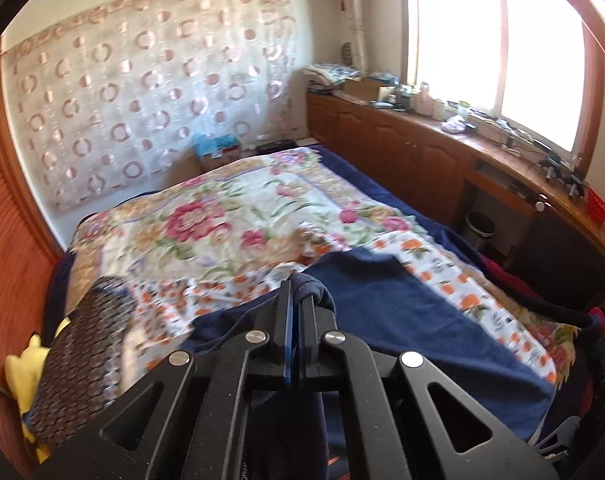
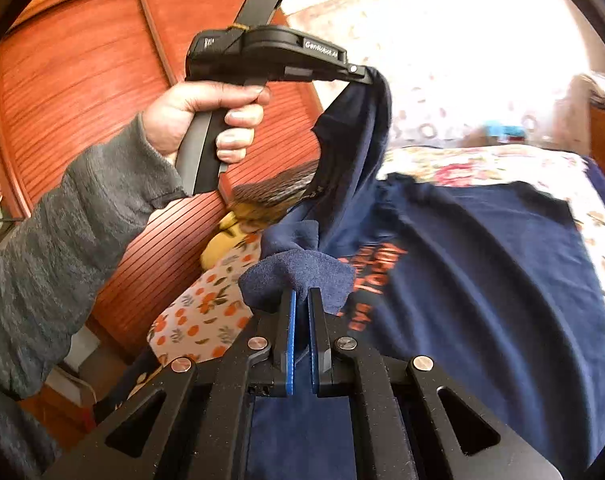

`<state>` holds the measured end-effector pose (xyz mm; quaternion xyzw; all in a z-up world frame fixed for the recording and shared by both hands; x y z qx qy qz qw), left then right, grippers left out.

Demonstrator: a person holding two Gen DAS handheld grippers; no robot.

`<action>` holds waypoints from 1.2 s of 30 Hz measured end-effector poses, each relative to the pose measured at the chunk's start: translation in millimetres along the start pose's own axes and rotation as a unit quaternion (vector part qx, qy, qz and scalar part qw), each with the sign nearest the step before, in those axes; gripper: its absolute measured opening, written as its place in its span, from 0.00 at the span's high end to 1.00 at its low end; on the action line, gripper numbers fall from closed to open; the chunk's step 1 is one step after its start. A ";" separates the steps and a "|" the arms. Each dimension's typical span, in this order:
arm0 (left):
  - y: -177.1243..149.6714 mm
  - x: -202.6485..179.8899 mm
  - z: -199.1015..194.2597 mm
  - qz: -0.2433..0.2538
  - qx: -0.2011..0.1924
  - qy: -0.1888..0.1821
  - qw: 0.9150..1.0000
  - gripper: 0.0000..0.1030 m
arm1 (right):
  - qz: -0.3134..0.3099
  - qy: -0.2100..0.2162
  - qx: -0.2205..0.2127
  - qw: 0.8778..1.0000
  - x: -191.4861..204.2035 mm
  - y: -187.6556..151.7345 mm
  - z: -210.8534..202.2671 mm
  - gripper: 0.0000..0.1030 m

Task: Fold small clothes
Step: 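Lift the navy T-shirt high with the right gripper, letting it hang flat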

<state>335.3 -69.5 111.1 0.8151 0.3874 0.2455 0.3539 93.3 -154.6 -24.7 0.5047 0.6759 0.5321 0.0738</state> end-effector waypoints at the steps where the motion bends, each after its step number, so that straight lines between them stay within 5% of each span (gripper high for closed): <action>1: 6.4 -12.2 6.8 0.003 0.000 -0.005 1.000 0.98 | 0.005 -0.008 -0.005 1.000 -7.0 -2.4 -8.8 0.95; 9: 36.6 -85.2 48.7 0.027 0.002 -0.039 0.999 0.98 | 0.033 -0.095 -0.027 0.995 -60.5 -26.9 -82.1 0.95; 16: 44.5 -132.1 76.0 0.039 0.010 -0.064 0.997 0.98 | 0.076 -0.126 -0.017 0.989 -85.8 -50.3 -128.9 0.95; 36: 35.3 -170.2 80.3 0.088 0.029 -0.071 0.993 0.93 | 0.086 -0.163 0.027 0.982 -78.0 -88.0 -126.7 0.95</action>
Point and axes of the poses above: each gripper's, at about its wrist camera, not at the fingertips, and z roughly the way its jaws point, x to its left, y to its top, the point moved 1 cm from there along z, roughly the way its jaws point, and after that the axes turned 8 degrees about z, right-handed, at the moved point
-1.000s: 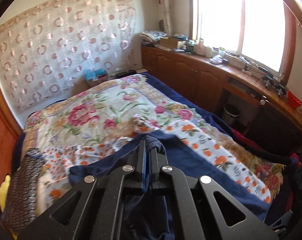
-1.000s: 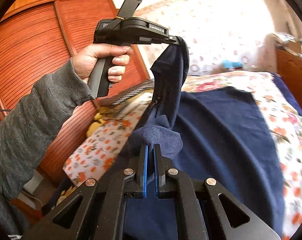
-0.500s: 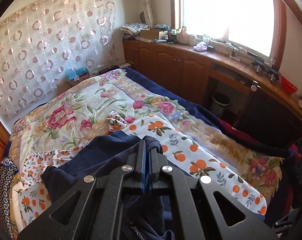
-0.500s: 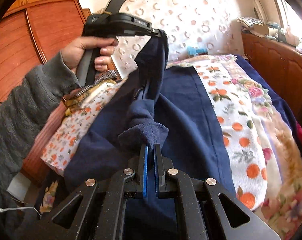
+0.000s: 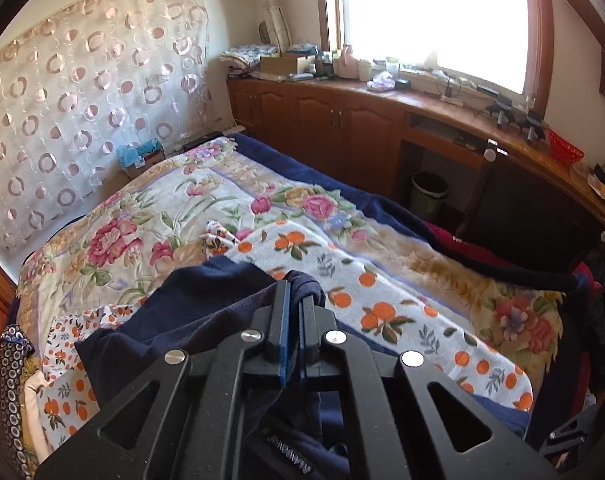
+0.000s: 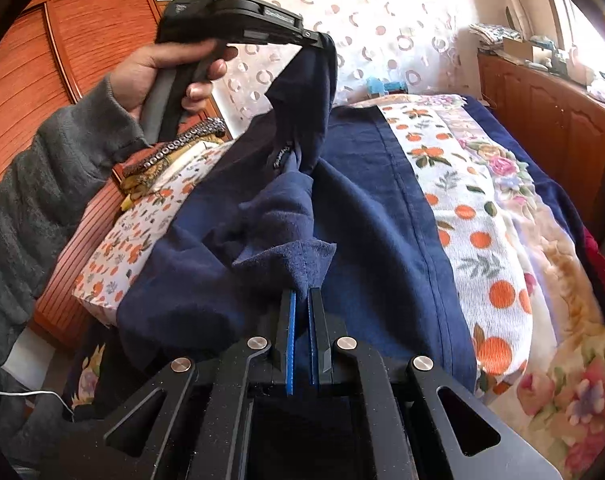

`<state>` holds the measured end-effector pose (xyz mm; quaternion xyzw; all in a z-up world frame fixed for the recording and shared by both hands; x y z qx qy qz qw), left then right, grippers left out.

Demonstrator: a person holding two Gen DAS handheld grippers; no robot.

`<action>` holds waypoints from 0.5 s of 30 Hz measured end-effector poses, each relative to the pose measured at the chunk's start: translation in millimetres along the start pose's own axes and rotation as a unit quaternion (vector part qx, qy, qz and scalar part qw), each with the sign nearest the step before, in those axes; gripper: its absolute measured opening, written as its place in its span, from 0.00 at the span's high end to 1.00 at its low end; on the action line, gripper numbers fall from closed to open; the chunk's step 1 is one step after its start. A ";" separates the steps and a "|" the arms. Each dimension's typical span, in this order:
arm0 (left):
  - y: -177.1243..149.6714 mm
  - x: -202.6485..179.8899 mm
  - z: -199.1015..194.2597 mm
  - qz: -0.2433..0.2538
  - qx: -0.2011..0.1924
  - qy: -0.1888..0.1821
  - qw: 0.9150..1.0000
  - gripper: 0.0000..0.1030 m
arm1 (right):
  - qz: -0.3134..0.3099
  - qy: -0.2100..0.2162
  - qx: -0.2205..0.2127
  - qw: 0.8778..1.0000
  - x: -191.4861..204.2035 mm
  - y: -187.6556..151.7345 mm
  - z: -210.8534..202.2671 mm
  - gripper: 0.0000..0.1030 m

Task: Fold small clothes
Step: 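Lift the navy T-shirt high with the right gripper, letting it hang flat, then lay the hanging shirt onto the bed and open the right gripper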

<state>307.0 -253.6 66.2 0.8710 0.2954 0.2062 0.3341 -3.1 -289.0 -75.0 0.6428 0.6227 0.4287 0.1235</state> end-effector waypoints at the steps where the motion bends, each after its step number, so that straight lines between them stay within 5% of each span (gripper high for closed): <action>1: -3.4 -1.0 -2.3 0.001 0.000 -0.001 1.000 0.87 | 0.002 -0.001 0.001 1.000 -1.0 0.2 0.9 0.95; 3: -8.8 -2.6 -8.5 0.003 -0.006 -0.003 1.000 0.57 | 0.003 -0.002 0.004 1.000 -2.4 0.7 1.0 0.95; 7: -23.0 -1.9 -23.7 0.001 -0.013 0.002 1.000 0.45 | 0.000 -0.009 0.007 1.000 -3.3 3.3 4.0 0.95; 9: -31.6 -0.6 -29.8 -0.006 -0.015 -0.001 1.000 0.24 | -0.004 -0.012 0.007 1.000 -3.3 3.7 4.5 0.95; 15: -77.1 1.4 -46.1 -0.029 -0.004 -0.005 1.000 0.21 | -0.009 -0.023 0.007 1.000 -6.2 0.4 2.1 0.95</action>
Point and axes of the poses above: each gripper's, at about its wrist camera, not at the fingertips, and z roughly the way its jaws point, x to its left, y to its top, the point moved 1 cm from there along z, roughly the way its jaws point, and after that the axes turned 8 degrees about z, right-handed, at the moved point
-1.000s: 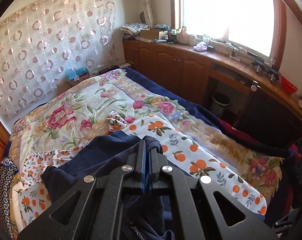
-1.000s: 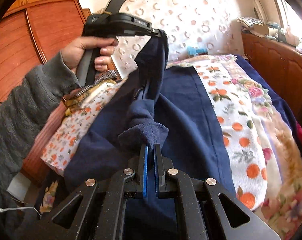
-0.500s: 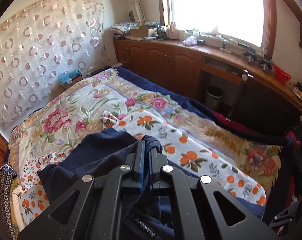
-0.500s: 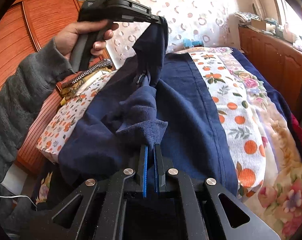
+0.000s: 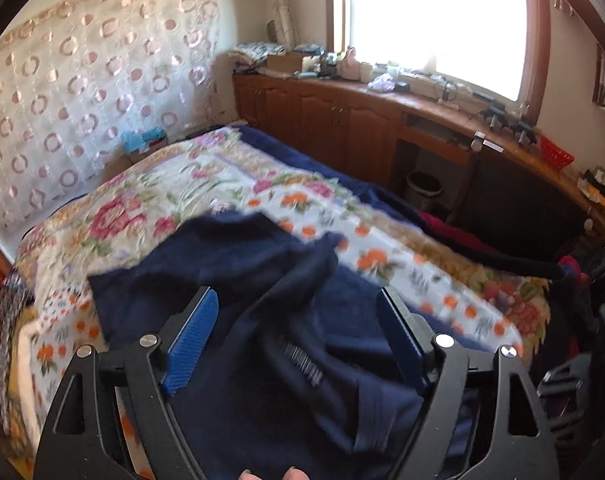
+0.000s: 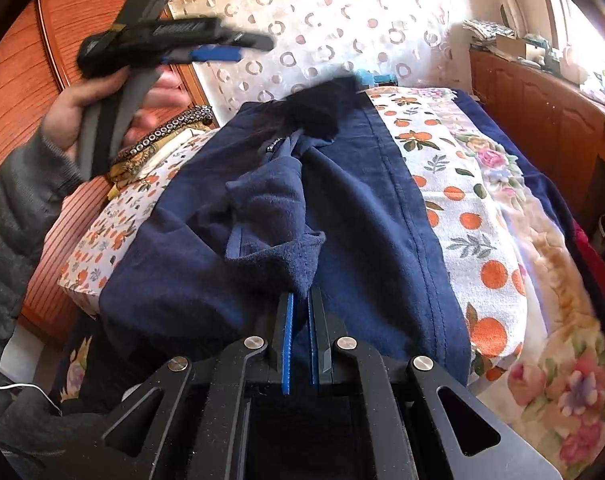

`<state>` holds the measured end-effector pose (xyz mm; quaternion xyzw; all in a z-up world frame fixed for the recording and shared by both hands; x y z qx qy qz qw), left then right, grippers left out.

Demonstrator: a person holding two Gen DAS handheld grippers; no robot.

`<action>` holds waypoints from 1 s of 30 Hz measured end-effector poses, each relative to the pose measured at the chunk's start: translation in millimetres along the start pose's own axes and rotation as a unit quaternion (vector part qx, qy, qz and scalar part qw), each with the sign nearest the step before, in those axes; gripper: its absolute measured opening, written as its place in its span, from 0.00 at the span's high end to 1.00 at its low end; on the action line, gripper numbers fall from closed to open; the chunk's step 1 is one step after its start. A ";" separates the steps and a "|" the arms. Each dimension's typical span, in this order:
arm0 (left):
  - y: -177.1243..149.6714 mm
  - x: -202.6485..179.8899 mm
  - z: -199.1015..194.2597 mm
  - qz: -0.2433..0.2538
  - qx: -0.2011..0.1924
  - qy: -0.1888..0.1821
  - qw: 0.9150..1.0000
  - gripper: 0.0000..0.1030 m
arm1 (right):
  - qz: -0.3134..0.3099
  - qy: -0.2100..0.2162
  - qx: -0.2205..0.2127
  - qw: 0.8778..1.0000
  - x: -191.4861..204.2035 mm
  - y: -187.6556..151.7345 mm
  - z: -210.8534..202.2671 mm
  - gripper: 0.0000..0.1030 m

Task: Fold small clothes
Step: 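Lay the hanging shirt onto the bed and open the right gripper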

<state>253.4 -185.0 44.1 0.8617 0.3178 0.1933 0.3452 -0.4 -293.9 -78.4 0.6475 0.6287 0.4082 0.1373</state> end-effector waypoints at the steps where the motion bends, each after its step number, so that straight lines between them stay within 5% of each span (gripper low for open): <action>1: -8.8 -0.1 -1.7 -0.001 0.003 0.004 1.000 0.21 | 0.001 -0.001 0.000 1.000 -1.1 -1.3 -0.7 0.95; 8: -66.1 -2.0 -11.8 -0.022 0.024 0.026 0.999 0.21 | 0.016 -0.021 -0.007 1.000 -8.5 1.2 -13.3 0.92; 14: -108.8 -1.2 -20.7 -0.065 0.035 0.031 0.997 0.21 | -0.014 -0.016 -0.030 0.999 8.2 19.7 -23.2 0.76; 22: -155.4 12.1 -30.8 -0.111 0.048 0.047 0.991 0.21 | -0.071 0.011 0.007 0.997 62.0 48.1 42.2 0.74; 30: -176.4 14.2 -33.5 -0.124 0.053 0.049 0.990 0.21 | -0.102 -0.044 0.062 0.992 67.0 51.6 100.8 0.74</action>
Point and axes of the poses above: each gripper's, at about its wrist camera, not at the fingertips, and z roughly the way its jaws point, x to its left, y to its top, the point moved 1 cm from there along z, roughly the way its jaws point, and after that the axes turned 8 degrees about z, right-handed, at the moved point
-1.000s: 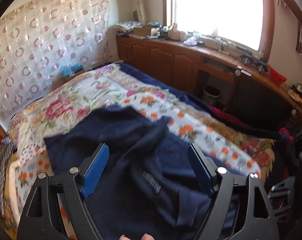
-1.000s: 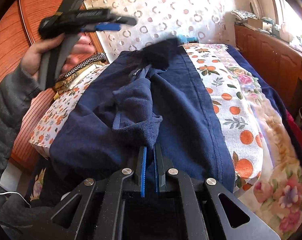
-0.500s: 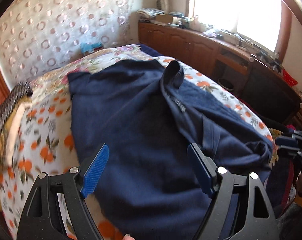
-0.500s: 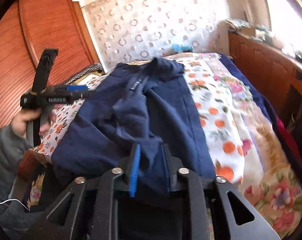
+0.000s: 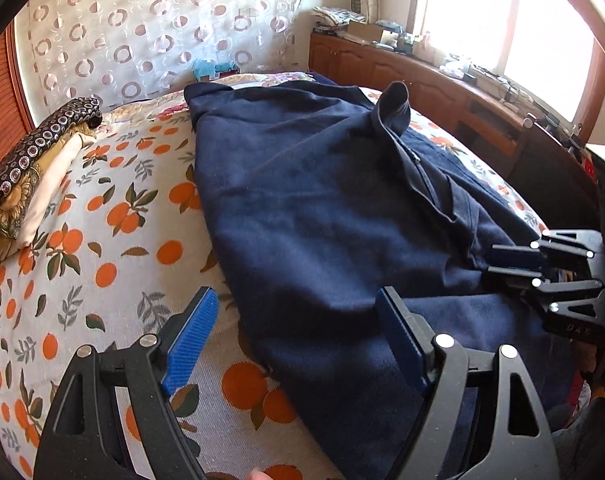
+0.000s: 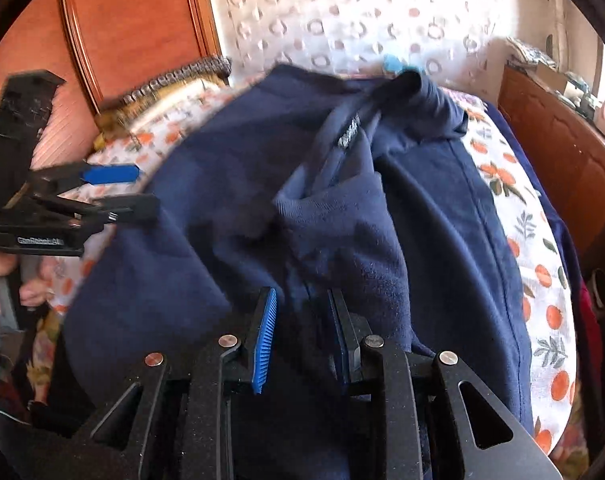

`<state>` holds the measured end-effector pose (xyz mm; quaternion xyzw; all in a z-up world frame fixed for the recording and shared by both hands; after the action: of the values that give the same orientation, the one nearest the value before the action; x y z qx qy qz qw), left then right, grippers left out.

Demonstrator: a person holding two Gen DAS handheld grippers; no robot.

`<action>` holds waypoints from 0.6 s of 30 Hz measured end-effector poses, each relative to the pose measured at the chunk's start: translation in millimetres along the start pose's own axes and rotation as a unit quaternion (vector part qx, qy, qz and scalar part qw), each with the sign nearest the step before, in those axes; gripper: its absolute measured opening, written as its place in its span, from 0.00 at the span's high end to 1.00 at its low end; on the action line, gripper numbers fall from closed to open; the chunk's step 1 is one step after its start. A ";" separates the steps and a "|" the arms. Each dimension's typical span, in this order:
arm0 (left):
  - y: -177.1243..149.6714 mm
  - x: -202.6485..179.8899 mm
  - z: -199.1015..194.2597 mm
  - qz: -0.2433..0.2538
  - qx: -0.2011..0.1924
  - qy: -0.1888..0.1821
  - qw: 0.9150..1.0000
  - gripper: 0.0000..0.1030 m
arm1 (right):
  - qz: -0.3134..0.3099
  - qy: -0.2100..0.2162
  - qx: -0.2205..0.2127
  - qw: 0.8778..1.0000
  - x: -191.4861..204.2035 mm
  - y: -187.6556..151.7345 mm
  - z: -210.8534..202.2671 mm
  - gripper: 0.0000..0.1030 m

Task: Fold small clothes
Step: 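Lay the hanging shirt onto the bed and open the right gripper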

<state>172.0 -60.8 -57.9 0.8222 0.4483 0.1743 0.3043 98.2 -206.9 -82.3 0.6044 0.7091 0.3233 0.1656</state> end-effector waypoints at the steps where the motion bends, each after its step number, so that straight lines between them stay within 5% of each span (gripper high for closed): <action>1: -0.5 -0.9 1.1 0.000 0.000 -0.001 1.000 0.21 | -0.003 -0.004 0.001 1.000 0.2 0.9 0.6 0.74; 2: -0.5 -1.0 2.3 -0.001 0.000 -0.003 1.000 0.21 | -0.005 -0.010 0.001 1.000 0.6 3.8 1.4 0.79; 3: -0.8 -1.6 3.3 -0.002 -0.001 -0.005 1.000 0.21 | -0.008 -0.020 0.001 1.000 0.6 3.8 0.8 0.96; 12: 5.9 -7.0 -1.8 0.001 -0.012 -0.011 1.000 0.21 | 0.070 -0.051 -0.081 0.993 -56.7 -12.4 -80.4 0.98; 18: 14.9 -11.5 -3.2 0.006 -0.020 -0.017 1.000 0.21 | 0.115 -0.078 -0.058 0.989 -95.7 -38.9 -96.7 0.98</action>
<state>173.5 -75.6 -45.9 0.8216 0.4342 0.1709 0.3276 29.1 -326.5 -51.7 0.6943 0.5999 0.3331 0.2171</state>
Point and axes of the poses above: each gripper's, at about its wrist camera, not at the fingertips, and z roughly the way its jaws point, x to its left, y to its top, the point moved 1 cm from there along z, roughly the way its jaws point, and after that the axes turned 8 degrees about z, right-handed, at the moved point
